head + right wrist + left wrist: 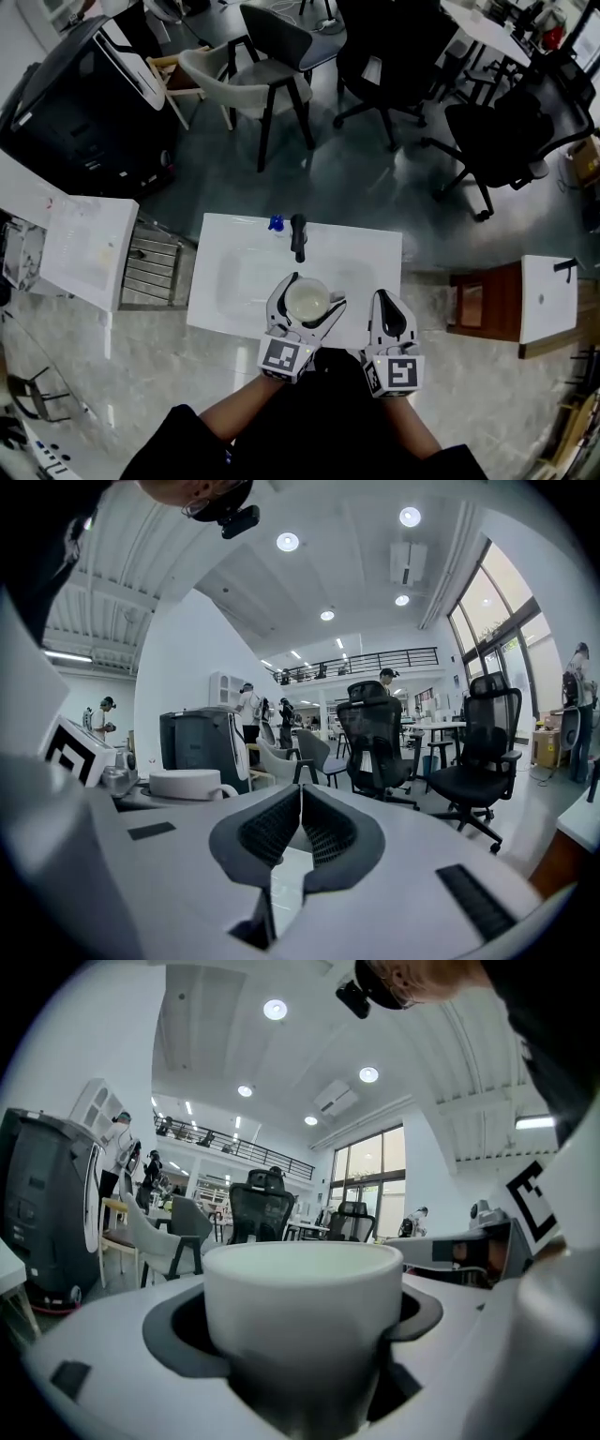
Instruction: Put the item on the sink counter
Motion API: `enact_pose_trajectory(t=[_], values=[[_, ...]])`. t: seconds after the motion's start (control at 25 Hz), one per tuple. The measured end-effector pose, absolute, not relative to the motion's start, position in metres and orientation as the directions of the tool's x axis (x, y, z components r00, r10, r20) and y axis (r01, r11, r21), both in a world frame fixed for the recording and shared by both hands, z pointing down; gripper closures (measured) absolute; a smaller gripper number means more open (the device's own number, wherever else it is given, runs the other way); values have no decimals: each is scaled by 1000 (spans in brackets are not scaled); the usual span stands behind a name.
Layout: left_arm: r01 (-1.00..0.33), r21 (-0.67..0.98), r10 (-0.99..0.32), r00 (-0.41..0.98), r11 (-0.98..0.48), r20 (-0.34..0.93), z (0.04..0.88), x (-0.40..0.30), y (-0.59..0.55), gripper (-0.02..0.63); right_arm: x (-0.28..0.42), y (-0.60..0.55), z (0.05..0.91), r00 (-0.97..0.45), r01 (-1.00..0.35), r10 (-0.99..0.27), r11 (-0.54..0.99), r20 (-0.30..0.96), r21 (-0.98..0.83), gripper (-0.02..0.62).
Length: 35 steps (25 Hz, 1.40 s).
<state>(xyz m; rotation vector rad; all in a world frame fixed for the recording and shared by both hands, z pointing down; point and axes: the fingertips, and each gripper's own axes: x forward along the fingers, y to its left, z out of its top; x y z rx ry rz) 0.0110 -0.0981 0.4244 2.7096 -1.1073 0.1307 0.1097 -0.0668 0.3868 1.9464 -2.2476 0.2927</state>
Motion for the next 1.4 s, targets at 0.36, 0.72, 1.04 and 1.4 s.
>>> enact_pose_trajectory(t=[0.36,0.72,1.04,1.4], values=[[-723,69,-701,685,-687,200,442,72,-166,153,178,-124,420,-141,-989,-951,122,276,-87,563],[-756,113,-723,651,-645,233,496,103,-211,153,203,-164,445,-184,-983,-934,165,305,-85,563],[-777,78,-729,616,-625,298,541,125,-239,153,230,-185,465,-190,-981,-922,166,337,-99,563],[-787,58,-724,592,-614,354,600,128,-259,153,219,-213,484,-262,-965,-904,252,338,-75,563]])
